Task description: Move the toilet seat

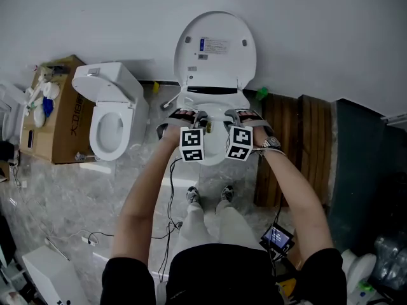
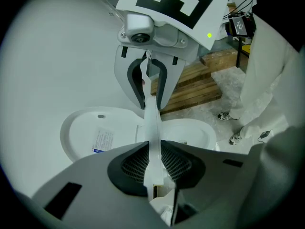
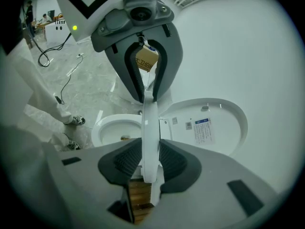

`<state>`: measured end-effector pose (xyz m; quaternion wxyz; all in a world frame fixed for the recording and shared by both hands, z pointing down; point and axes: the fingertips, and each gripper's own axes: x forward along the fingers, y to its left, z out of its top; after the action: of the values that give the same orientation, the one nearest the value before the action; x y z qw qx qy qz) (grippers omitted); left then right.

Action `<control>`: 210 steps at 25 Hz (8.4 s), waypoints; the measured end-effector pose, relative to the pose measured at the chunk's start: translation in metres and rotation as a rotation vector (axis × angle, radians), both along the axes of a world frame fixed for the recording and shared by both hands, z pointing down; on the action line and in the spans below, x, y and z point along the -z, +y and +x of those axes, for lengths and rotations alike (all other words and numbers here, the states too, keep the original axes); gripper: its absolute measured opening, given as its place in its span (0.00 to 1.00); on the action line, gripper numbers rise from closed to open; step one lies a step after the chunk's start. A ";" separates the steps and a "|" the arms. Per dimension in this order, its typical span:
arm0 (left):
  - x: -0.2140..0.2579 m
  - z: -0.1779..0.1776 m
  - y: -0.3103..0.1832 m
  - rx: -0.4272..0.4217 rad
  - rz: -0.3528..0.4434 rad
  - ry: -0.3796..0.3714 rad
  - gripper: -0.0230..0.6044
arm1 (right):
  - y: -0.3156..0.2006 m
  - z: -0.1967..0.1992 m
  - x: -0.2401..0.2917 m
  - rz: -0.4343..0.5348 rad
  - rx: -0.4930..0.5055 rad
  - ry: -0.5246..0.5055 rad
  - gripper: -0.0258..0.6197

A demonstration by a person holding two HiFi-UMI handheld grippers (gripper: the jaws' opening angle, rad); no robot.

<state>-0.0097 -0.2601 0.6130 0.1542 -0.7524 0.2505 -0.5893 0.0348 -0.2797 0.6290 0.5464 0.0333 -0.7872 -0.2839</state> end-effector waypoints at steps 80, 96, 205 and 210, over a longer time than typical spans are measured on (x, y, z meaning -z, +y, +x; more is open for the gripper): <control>0.073 -0.087 -0.295 0.175 -0.205 0.039 0.14 | -0.294 -0.087 0.080 -0.171 -0.080 0.002 0.23; 0.066 -0.102 -0.337 0.219 -0.172 0.054 0.14 | -0.325 -0.102 0.084 -0.109 -0.088 -0.047 0.23; 0.286 0.063 0.204 0.690 0.432 1.145 0.05 | 0.168 0.157 0.303 -0.348 -0.640 -1.215 0.06; 0.290 0.057 0.215 0.620 0.426 1.148 0.05 | 0.179 0.136 0.300 -0.328 -0.657 -1.194 0.06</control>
<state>0.0470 -0.0456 0.3230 -0.0342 -0.7923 0.6069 -0.0519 0.1709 -0.1005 0.3288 0.0762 0.3367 -0.9346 0.0853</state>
